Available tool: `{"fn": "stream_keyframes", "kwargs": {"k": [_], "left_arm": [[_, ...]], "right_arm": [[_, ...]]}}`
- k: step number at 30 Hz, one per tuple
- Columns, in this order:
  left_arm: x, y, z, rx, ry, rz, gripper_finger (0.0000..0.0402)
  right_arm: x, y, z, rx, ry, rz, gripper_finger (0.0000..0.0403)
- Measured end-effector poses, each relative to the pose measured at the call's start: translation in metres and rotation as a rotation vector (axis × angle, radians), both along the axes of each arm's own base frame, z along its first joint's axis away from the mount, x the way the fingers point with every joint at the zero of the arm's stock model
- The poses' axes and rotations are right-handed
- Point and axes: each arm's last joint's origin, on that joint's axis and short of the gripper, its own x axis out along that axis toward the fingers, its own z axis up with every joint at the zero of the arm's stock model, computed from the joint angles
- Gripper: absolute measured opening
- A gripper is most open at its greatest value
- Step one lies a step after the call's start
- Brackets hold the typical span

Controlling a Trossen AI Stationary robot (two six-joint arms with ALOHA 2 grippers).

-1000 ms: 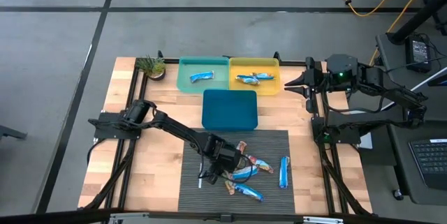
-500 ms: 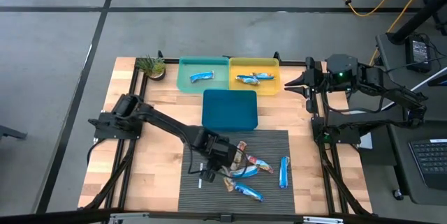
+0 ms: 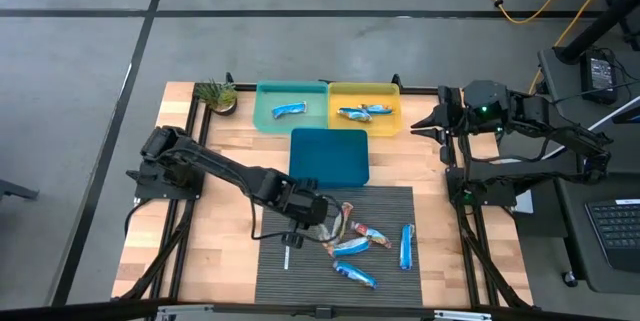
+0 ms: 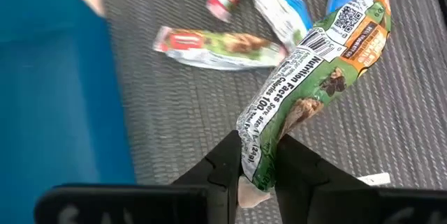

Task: Pick and place Granola Bars by type
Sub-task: Put the yellow granola bar into the yellow bin

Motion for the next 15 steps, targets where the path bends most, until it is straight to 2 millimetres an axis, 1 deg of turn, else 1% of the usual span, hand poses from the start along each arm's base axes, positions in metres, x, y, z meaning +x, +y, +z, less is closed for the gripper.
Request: {"fn": "stream_keyframes", "kwargs": {"k": [5,10,15], "left_arm": [[-0.011,0.009,0.024,0.061,-0.086,0.08,0.0057],[-0.023,0.018,0.047,0.122,-0.179,0.171,0.0058],[-0.036,0.025,0.069,0.165,-0.266,0.253,0.0058]], "right_arm": [[0.0,0.0,0.0,-0.002,0.001,0.002,0.0056],[0.0,0.0,0.0,-0.042,0.004,0.03,0.0056],[0.001,0.002,0.001,-0.065,-0.007,0.135,0.0056]]}}
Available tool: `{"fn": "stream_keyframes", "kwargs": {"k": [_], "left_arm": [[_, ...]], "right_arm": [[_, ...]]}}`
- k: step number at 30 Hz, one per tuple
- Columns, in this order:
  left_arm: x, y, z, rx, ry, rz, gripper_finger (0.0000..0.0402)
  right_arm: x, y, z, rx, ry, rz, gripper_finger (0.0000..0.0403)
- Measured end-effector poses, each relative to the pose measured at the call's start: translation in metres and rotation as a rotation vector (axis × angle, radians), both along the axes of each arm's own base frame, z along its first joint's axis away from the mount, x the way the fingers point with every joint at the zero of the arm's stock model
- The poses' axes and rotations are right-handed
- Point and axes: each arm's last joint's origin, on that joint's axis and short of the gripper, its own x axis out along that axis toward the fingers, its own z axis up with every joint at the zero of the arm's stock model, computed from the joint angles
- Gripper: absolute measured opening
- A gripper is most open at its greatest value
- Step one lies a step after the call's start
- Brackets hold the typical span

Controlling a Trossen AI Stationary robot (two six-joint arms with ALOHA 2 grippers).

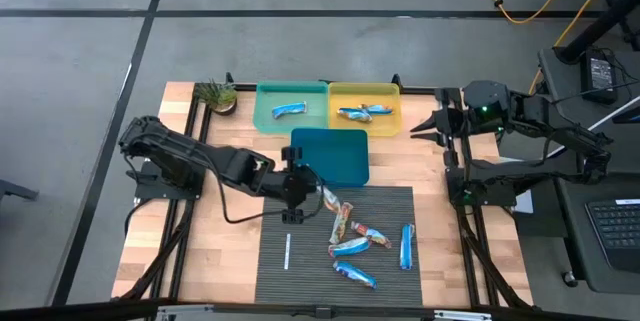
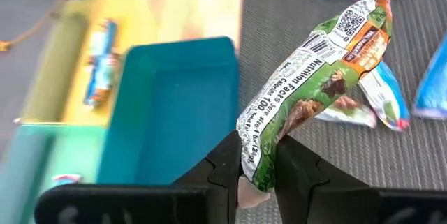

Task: Pick and place Granola Bars by type
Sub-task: Put the yellow granola bar into the yellow bin

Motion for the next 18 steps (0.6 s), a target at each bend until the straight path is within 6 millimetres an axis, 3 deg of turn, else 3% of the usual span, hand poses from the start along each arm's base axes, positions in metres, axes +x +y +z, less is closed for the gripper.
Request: {"fn": "stream_keyframes", "kwargs": {"k": [7,18], "left_arm": [[-0.024,0.011,0.028,0.068,-0.097,0.083,0.0058],[-0.054,0.025,0.061,0.176,-0.244,0.226,0.0058]], "right_arm": [[0.007,-0.001,0.001,-0.023,-0.016,0.025,0.0096],[0.028,-0.008,-0.003,-0.055,-0.002,0.006,0.0275]]}}
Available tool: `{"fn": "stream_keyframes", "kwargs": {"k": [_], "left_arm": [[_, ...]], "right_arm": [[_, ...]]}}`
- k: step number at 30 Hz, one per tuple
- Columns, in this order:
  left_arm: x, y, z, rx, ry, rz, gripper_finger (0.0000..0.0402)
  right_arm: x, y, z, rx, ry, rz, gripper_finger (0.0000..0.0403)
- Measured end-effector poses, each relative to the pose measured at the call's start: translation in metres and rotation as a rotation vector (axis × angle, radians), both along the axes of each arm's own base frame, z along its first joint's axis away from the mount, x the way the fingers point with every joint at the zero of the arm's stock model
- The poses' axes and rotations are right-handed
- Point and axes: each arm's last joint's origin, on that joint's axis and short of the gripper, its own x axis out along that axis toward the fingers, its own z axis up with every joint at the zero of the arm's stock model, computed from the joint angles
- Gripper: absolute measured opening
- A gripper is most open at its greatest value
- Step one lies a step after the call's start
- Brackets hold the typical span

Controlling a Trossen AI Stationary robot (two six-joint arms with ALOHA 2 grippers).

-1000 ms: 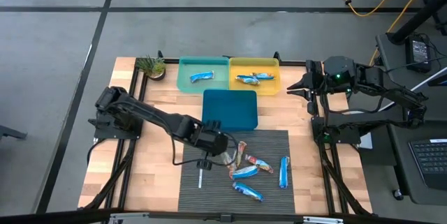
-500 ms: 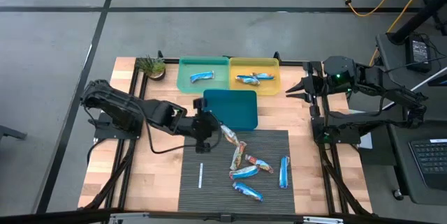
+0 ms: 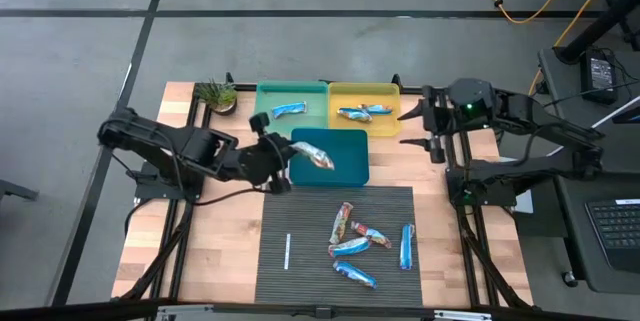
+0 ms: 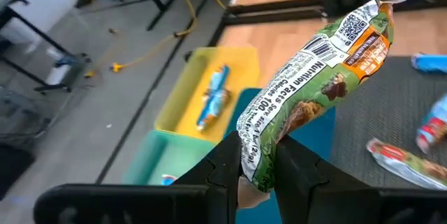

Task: Pick and place Granola Bars by type
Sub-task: Put the yellow granola bar into the yellow bin

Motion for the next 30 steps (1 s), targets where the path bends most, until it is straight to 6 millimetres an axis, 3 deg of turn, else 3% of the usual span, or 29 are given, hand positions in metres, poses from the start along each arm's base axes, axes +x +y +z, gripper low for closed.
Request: {"fn": "stream_keyframes", "kwargs": {"k": [4,7,30], "left_arm": [[-0.005,0.005,0.006,0.021,-0.029,0.039,0.0058],[-0.008,0.009,0.009,0.033,-0.044,0.069,0.0058],[-0.007,0.021,0.015,0.129,-0.117,0.232,0.0058]], "right_arm": [[0.011,-0.004,-0.001,0.001,-0.011,-0.005,0.0321],[0.021,-0.006,0.0,0.001,-0.055,0.009,0.0333],[0.089,-0.017,0.001,0.053,-0.302,0.196,0.031]]}}
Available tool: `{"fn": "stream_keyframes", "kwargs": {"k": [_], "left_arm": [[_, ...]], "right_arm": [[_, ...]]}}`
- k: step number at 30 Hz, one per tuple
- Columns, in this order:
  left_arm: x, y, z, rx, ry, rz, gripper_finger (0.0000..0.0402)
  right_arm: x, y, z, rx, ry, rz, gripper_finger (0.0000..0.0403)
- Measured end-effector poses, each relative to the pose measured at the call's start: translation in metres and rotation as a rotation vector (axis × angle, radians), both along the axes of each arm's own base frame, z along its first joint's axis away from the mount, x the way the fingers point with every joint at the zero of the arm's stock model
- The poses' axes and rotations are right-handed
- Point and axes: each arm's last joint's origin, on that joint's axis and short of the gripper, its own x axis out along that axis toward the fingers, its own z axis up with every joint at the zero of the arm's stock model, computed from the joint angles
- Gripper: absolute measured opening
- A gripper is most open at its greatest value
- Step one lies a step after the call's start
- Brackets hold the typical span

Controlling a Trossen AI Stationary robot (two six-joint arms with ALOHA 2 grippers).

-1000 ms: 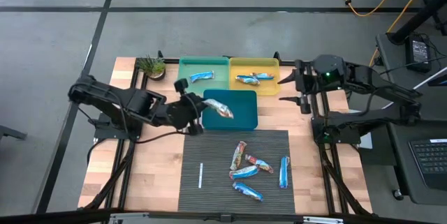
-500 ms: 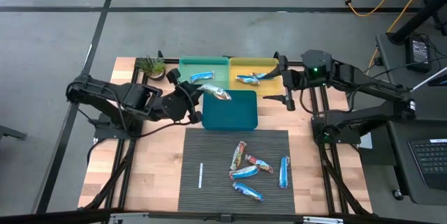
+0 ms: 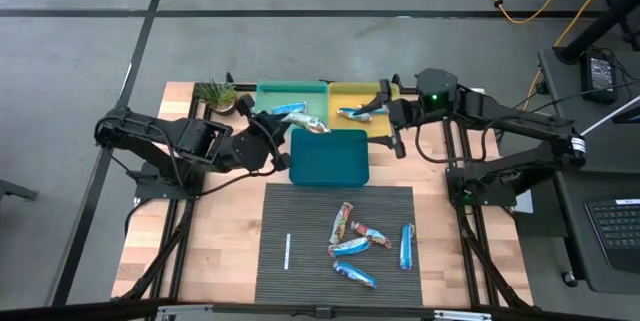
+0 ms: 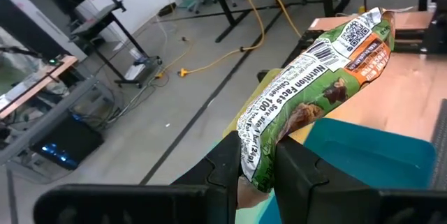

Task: Pick and place Granola Bars by type
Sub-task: Put the yellow granola bar into the yellow bin

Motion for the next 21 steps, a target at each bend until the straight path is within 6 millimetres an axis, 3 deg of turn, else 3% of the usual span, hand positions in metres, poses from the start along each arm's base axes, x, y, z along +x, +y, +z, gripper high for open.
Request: {"fn": "stream_keyframes", "kwargs": {"k": [21], "left_arm": [[0.008,0.0,0.015,0.097,-0.073,0.013,0.0058]], "right_arm": [[0.033,-0.004,0.008,0.088,-0.224,0.049,0.031]]}}
